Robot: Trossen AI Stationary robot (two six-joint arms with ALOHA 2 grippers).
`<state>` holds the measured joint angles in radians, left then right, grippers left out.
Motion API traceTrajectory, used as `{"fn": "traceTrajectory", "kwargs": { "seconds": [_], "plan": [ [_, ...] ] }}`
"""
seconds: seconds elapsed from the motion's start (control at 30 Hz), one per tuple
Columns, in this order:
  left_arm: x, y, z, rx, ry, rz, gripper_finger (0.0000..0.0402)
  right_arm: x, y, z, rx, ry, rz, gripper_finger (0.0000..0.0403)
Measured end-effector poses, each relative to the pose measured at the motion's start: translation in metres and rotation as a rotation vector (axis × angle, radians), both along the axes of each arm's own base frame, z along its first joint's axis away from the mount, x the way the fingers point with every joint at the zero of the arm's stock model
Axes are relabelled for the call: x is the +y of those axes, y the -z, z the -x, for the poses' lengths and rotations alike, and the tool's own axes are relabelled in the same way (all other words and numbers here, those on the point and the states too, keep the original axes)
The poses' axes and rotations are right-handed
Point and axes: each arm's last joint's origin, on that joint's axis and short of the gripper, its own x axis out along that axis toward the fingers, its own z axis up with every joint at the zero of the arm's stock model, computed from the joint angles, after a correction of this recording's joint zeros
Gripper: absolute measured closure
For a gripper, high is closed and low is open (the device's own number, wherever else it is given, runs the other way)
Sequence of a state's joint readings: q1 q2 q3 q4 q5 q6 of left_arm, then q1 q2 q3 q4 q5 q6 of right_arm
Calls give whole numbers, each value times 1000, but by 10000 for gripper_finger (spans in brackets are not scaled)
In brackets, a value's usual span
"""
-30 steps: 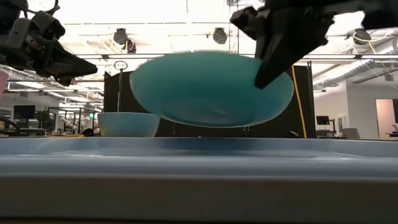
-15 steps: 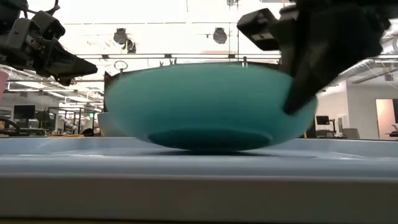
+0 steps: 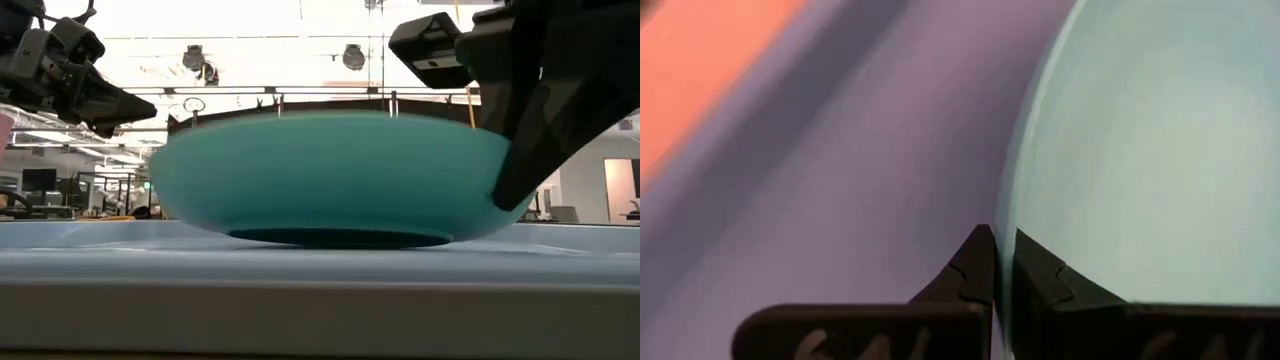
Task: Set up tray
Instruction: Put the light blue plate on the blue serving tray
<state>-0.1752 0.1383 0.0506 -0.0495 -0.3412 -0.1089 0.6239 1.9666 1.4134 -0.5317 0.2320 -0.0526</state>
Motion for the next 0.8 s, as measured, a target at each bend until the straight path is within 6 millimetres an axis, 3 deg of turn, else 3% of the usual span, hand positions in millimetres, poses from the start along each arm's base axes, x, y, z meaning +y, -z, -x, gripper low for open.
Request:
{"fn": "traceTrajectory", "kwargs": {
  "seconds": [0.8],
  "plan": [
    [0,0,0,0,-1,0,339,8,5,1,44,-13,-105,403]
  ]
}}
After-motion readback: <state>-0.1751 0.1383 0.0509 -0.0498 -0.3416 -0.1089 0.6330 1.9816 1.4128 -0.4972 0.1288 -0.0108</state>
